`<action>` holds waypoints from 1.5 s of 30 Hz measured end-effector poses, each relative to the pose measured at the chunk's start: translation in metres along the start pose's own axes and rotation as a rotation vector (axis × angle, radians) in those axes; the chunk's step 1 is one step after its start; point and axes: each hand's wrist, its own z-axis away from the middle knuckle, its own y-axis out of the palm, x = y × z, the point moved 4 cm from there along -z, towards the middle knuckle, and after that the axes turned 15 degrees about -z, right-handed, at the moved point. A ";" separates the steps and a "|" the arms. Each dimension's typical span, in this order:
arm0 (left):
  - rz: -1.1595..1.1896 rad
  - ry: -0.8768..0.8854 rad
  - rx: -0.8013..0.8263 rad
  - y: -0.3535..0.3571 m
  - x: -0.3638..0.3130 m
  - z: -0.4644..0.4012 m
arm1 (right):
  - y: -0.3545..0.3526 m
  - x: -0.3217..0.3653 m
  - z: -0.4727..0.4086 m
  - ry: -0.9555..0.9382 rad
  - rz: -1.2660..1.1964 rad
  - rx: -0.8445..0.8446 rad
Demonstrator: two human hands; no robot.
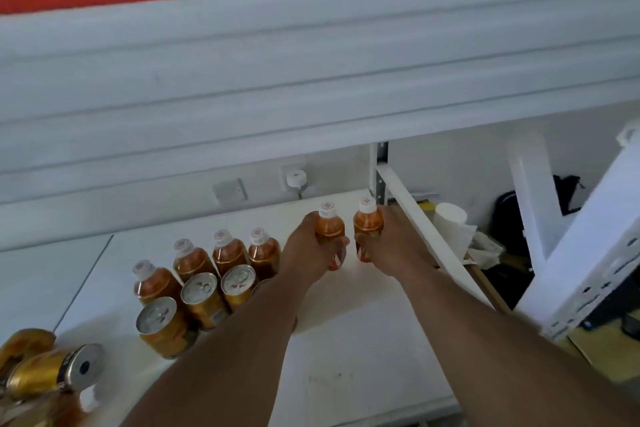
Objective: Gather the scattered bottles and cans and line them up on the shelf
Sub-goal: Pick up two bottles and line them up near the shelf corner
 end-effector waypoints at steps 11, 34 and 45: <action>0.016 -0.028 0.017 0.026 0.005 -0.022 | 0.026 -0.032 -0.041 -0.030 -0.061 0.004; -0.170 -0.082 0.050 0.015 -0.006 -0.043 | 0.007 0.004 -0.029 0.018 0.050 0.022; -0.689 0.049 0.219 -0.022 -0.013 0.051 | -0.014 0.033 0.073 -0.021 0.249 0.160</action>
